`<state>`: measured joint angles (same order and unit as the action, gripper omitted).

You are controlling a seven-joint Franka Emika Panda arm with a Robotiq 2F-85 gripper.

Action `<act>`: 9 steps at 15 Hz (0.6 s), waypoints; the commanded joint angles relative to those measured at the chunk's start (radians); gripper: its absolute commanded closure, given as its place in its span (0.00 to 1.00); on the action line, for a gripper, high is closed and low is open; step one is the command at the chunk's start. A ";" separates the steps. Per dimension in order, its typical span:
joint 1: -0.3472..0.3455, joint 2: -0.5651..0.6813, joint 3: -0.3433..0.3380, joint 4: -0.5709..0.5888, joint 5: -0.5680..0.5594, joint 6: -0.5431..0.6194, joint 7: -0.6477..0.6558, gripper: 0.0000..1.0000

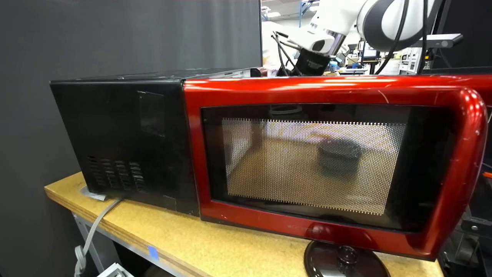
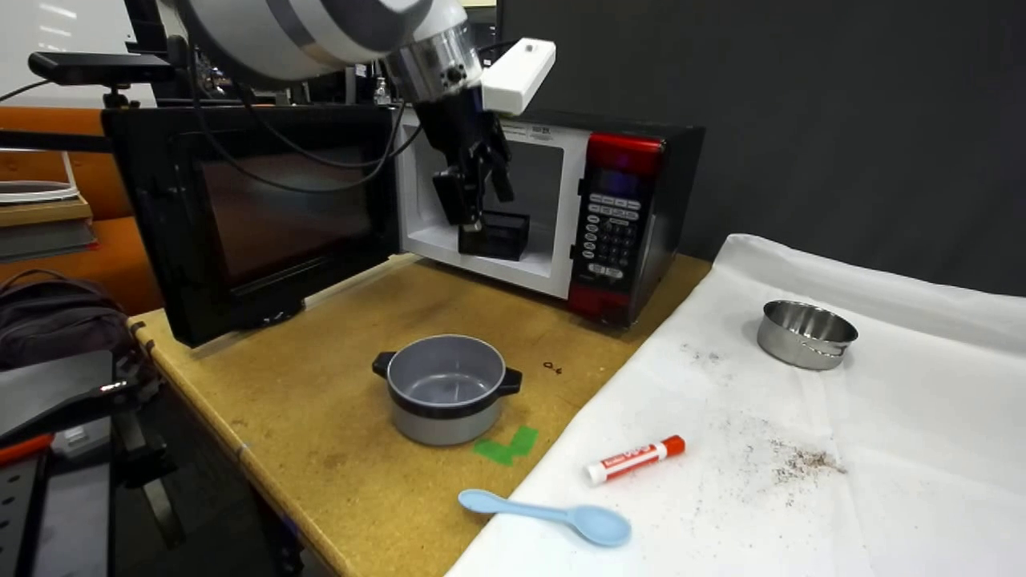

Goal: Pick the marker from the bowl and put it on the table, then open the microwave and pick the black object and put it in

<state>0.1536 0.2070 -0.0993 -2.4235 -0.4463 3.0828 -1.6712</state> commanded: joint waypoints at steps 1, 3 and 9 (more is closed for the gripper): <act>-0.037 -0.138 0.063 -0.008 -0.025 -0.181 -0.011 0.00; 0.005 -0.206 0.062 -0.013 0.049 -0.258 -0.072 0.00; 0.008 -0.319 0.135 0.006 0.174 -0.435 -0.147 0.00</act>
<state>0.1748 -0.0757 0.0118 -2.4216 -0.3327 2.7119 -1.7618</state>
